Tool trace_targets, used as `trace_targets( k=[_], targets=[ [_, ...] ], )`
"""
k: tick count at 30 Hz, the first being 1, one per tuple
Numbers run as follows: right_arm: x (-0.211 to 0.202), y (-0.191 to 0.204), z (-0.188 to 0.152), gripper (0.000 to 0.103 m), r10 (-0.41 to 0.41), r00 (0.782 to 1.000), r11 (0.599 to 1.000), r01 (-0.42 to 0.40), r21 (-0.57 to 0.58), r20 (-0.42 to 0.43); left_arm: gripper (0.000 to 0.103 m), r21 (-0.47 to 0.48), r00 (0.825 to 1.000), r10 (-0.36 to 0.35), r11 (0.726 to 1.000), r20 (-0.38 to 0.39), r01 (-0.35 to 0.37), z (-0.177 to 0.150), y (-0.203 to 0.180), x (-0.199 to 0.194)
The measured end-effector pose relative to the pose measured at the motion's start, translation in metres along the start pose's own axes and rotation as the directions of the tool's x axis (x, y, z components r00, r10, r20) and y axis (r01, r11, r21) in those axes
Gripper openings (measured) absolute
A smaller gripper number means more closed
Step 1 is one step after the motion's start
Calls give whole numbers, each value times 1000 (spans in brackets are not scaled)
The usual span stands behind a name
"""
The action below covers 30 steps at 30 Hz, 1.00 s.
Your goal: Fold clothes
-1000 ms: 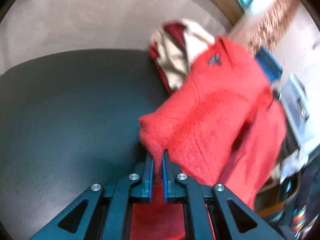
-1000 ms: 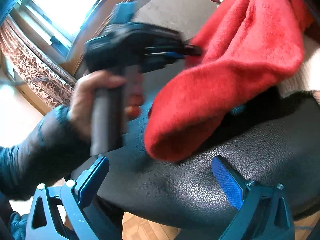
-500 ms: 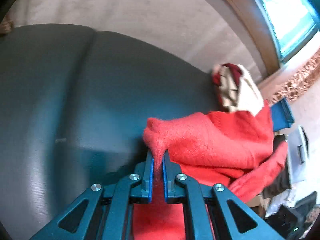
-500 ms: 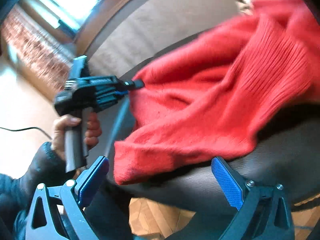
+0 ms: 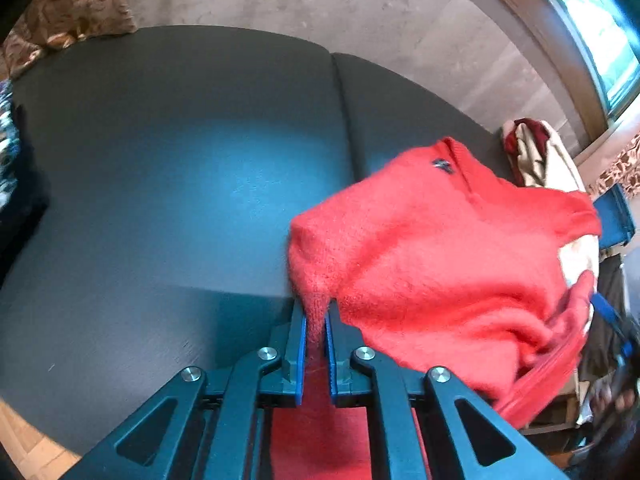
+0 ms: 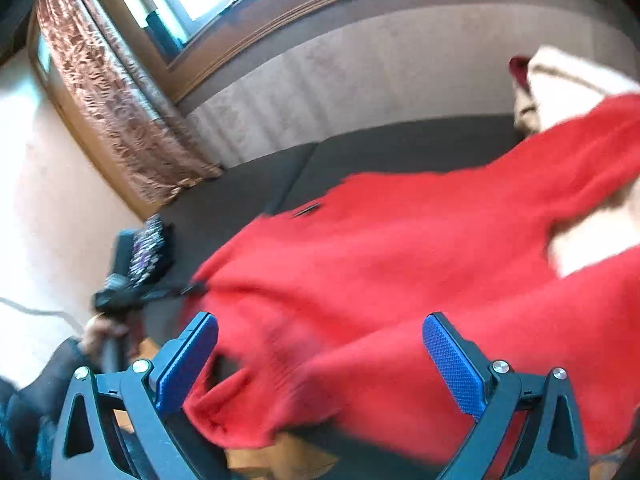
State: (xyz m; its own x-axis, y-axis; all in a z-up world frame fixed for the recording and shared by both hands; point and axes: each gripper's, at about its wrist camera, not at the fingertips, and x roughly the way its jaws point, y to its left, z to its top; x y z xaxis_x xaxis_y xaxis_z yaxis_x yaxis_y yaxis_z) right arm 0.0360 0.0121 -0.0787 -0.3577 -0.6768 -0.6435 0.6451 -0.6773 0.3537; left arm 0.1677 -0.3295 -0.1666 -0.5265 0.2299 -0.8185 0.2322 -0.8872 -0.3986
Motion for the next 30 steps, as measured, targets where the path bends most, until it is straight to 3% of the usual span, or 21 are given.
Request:
trace_targets(
  k=[3, 6, 10, 14, 17, 19, 21, 26, 28, 29, 30],
  targets=[
    [-5, -4, 19, 103, -55, 998, 997, 56, -57, 34, 14, -11, 1000, -15, 1000, 25, 15, -8, 13, -23],
    [34, 1, 53, 103, -108, 994, 972, 113, -205, 33, 16, -17, 998, 15, 1000, 53, -14, -14, 26, -44],
    [113, 4, 97, 103, -185, 981, 924, 153, -350, -59, 20, -68, 997, 41, 997, 65, -37, -16, 30, -42],
    [171, -9, 124, 103, -225, 963, 909, 154, -388, -146, 27, -18, 992, 93, 996, 90, -92, -12, 19, -29],
    [208, -21, 130, 103, -236, 943, 907, 127, -402, -235, 27, 58, 993, 102, 993, 64, -105, -16, 1, -6],
    [227, -26, 127, 103, -240, 924, 908, 105, -407, -296, 27, 107, 997, 73, 991, 27, -76, -28, -14, 9],
    [241, -28, 117, 103, -266, 908, 884, 97, -457, -323, 30, 141, 999, 46, 989, -4, -45, -38, -23, 20],
    [234, -39, 108, 103, -185, 947, 927, 79, -368, -264, 46, 173, 992, 82, 980, 99, -98, -60, -35, 24],
    [232, -35, 104, 103, -195, 947, 932, 97, -350, -257, 43, 223, 985, 132, 963, 110, -154, -66, -51, 32],
    [231, -33, 101, 103, -200, 946, 934, 106, -341, -253, 29, 238, 981, 160, 954, 113, -183, -71, -54, 33],
    [228, -28, 98, 102, -205, 948, 933, 114, -341, -244, 8, 226, 980, 165, 956, 113, -187, -68, -57, 37]
  ],
)
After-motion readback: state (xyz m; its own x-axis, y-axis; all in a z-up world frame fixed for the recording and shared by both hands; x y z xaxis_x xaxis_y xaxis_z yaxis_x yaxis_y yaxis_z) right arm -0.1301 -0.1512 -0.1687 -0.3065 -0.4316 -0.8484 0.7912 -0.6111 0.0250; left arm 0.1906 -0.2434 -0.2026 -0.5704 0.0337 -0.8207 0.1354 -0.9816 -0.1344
